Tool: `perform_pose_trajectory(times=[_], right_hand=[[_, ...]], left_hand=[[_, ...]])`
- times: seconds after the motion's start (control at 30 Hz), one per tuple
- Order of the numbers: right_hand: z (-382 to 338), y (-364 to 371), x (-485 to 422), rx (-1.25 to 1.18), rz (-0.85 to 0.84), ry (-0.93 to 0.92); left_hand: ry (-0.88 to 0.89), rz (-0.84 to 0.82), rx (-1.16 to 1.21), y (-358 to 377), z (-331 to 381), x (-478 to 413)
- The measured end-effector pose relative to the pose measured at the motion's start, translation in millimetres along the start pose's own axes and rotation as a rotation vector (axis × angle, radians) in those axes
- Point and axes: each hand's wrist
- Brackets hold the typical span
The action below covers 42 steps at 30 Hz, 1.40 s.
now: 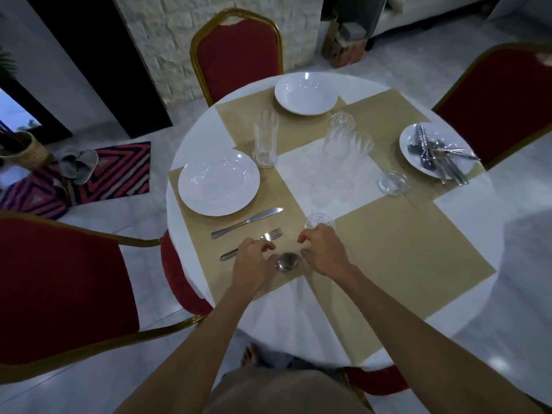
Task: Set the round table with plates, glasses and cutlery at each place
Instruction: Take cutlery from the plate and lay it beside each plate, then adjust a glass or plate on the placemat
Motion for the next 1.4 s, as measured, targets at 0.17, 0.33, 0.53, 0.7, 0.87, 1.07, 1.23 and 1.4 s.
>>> perform_pose_trajectory(times=[0.17,0.33,0.53,0.7,0.87,1.07,1.23,1.4], right_hand=[[20.2,-32.0,-6.4,-0.105,0.101,0.05],[43.5,-68.2,-22.8,-0.184,0.163,0.104],[67.8,-99.7,-52.6,-0.306,0.244,0.161],[79.3,-112.9,-80.7,-0.43,0.227,0.204],[81.6,-115.8,-103.9,-0.48,0.169,0.208],[79.0,-111.7,-115.8,-0.425,0.098,0.165],[76.6,-110.2,-107.1,-0.461,0.131,0.153],[62.9,-111.4,-81.0,-0.528,0.225,0.126]], left_hand=[[0.083,-0.003,0.038,10.0,45.8,-25.7],[0.147,-0.008,0.092,15.6,89.7,-60.4],[0.159,0.0,0.108,19.0,137.3,-109.1],[0.045,-0.016,0.118,27.0,164.6,-151.3],[0.009,-0.063,0.091,36.7,173.6,-181.3],[0.039,-0.09,0.102,42.3,172.7,-189.4],[0.078,-0.046,0.143,34.9,169.6,-178.5],[0.087,-0.031,0.276,16.7,170.4,-149.8]])
Point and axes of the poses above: each hand's wrist, its own x-axis away from the middle knuckle, its own y-axis out of the palm, z = x × y, and after that the axes turned 1 degree about -z, right-handed
